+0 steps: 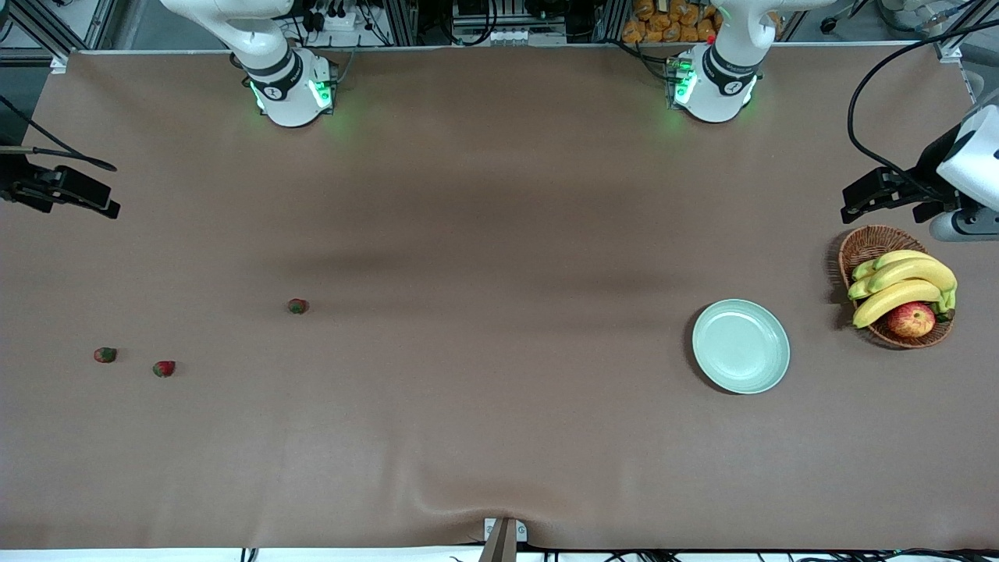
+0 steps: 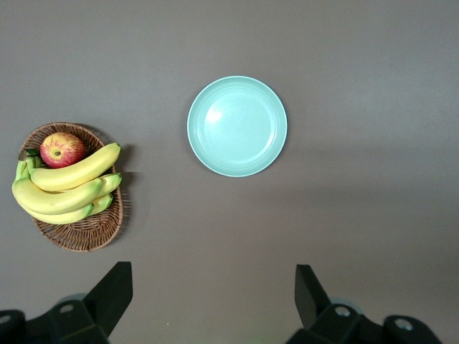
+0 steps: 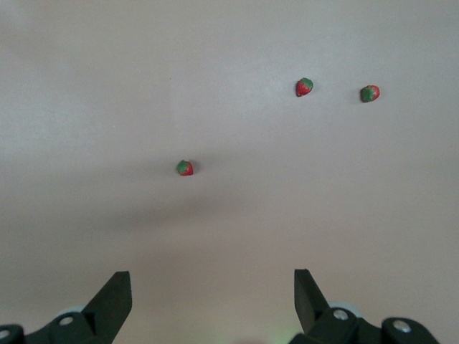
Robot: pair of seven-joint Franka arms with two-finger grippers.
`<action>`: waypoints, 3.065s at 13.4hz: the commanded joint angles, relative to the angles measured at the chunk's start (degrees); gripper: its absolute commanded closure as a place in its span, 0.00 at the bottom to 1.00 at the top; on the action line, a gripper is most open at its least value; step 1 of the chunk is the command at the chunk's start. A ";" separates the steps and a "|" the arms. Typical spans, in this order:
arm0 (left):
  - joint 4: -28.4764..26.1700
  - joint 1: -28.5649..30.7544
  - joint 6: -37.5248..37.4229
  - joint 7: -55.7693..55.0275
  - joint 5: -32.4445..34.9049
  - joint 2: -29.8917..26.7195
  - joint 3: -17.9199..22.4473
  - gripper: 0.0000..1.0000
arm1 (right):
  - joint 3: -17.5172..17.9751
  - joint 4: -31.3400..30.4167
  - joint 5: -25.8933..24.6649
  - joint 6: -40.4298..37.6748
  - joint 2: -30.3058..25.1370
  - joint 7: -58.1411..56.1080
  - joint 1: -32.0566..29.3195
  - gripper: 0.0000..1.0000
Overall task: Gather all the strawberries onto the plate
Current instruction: 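Reach the right gripper toward the strawberries while the left gripper lifts slightly, then lower the right gripper over the nearest strawberry and close on it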
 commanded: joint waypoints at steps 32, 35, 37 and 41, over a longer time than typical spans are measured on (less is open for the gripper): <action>2.24 -1.46 5.53 0.53 -0.74 8.38 -0.61 0.00 | 0.12 -14.71 0.19 33.53 26.74 -0.75 10.79 0.00; 2.24 -1.55 5.53 0.54 -0.74 8.38 -0.53 0.00 | 0.12 -20.08 0.10 37.32 26.74 -0.75 11.14 0.00; 2.24 -1.55 5.53 0.36 -0.83 8.38 -0.61 0.00 | 0.12 -23.59 0.10 42.06 26.74 -0.75 11.23 0.00; 2.24 -1.55 5.53 0.18 -0.83 8.38 -1.05 0.00 | 0.12 -29.66 0.10 48.05 26.47 -0.75 12.29 0.00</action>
